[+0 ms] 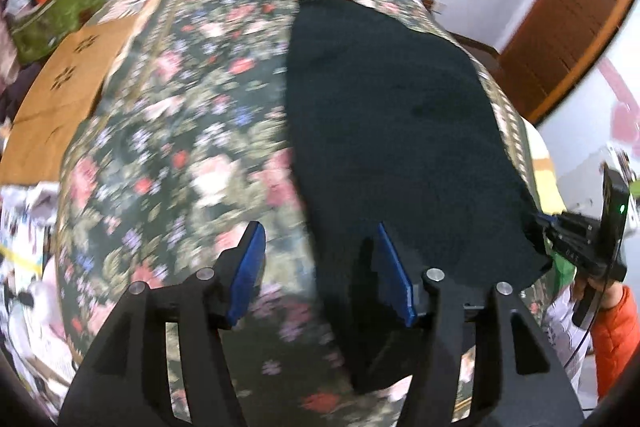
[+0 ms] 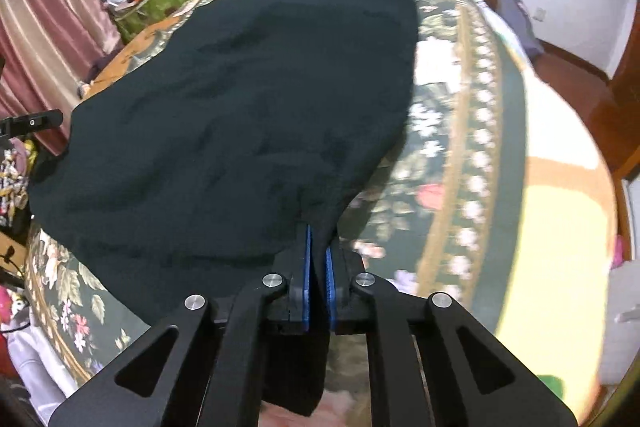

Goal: Fold small clothes

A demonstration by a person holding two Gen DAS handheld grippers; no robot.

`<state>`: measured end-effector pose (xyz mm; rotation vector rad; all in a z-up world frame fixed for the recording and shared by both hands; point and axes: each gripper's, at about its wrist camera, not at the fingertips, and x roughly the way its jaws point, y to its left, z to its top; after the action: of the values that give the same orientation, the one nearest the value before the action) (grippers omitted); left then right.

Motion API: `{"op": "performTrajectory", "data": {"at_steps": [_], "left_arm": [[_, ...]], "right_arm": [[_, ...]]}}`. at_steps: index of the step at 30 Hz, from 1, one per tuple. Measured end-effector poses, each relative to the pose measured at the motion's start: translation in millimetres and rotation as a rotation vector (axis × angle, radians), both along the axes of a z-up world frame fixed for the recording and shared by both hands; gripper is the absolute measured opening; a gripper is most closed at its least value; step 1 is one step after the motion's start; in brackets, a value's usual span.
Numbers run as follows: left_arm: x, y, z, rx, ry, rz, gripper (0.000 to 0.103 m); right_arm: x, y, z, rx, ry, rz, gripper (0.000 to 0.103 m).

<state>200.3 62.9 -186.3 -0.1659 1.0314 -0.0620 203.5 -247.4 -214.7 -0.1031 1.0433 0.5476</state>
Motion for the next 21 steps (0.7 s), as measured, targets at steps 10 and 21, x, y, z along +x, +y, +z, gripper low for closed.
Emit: {"op": "performTrajectory", "data": {"at_steps": [10, 21], "left_arm": [[42, -45, -28, 0.090, 0.036, -0.113, 0.065], [19, -7, -40, 0.215, 0.010, -0.089, 0.078]], "right_arm": [[5, 25, 25, 0.130, -0.064, 0.071, 0.063], [10, 41, -16, 0.127, 0.064, 0.097, 0.066]]}}
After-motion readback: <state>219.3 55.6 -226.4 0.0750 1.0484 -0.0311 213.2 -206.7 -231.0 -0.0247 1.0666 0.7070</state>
